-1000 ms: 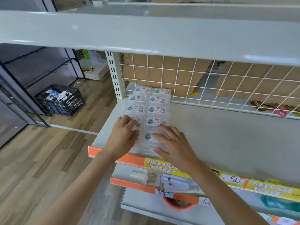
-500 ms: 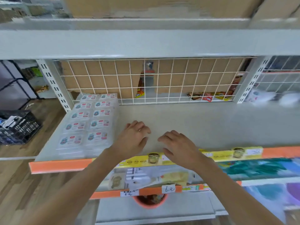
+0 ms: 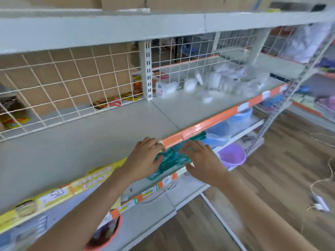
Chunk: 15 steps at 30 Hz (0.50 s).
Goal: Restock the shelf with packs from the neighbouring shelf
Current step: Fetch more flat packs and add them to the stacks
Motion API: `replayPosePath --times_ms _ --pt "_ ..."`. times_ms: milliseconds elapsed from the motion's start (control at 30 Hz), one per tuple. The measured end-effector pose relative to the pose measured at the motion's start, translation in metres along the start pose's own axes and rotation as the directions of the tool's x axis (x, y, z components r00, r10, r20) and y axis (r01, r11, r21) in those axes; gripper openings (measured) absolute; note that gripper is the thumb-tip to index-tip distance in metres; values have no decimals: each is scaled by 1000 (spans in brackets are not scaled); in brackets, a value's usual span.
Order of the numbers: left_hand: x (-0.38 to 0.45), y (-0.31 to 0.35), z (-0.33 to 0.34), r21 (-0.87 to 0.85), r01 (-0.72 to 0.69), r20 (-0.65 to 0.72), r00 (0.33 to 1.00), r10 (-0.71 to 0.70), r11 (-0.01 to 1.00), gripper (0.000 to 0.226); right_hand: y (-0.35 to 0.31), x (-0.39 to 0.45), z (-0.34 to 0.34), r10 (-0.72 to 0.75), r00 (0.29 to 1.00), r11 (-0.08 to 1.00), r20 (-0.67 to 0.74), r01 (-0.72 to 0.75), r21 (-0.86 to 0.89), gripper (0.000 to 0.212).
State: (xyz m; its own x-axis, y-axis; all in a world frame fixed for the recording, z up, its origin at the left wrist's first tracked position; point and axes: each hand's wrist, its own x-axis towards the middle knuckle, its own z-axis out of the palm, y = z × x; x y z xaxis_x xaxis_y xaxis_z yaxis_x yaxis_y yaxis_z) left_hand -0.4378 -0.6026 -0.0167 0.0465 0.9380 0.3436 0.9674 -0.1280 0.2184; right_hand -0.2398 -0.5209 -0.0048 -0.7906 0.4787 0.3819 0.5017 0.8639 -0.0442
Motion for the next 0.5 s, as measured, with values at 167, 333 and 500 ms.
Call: replayPosePath --times_ms 167,333,500 --pt "60 37 35 -65 -119 61 991 123 991 36 63 -25 -9 151 989 987 7 -151 -48 49" --pt "122 47 66 -91 -146 111 981 156 985 45 117 -23 -5 274 961 960 41 -271 -76 57" --pt "208 47 102 -88 -100 163 980 113 991 56 192 2 -3 319 943 946 99 -309 -99 53"
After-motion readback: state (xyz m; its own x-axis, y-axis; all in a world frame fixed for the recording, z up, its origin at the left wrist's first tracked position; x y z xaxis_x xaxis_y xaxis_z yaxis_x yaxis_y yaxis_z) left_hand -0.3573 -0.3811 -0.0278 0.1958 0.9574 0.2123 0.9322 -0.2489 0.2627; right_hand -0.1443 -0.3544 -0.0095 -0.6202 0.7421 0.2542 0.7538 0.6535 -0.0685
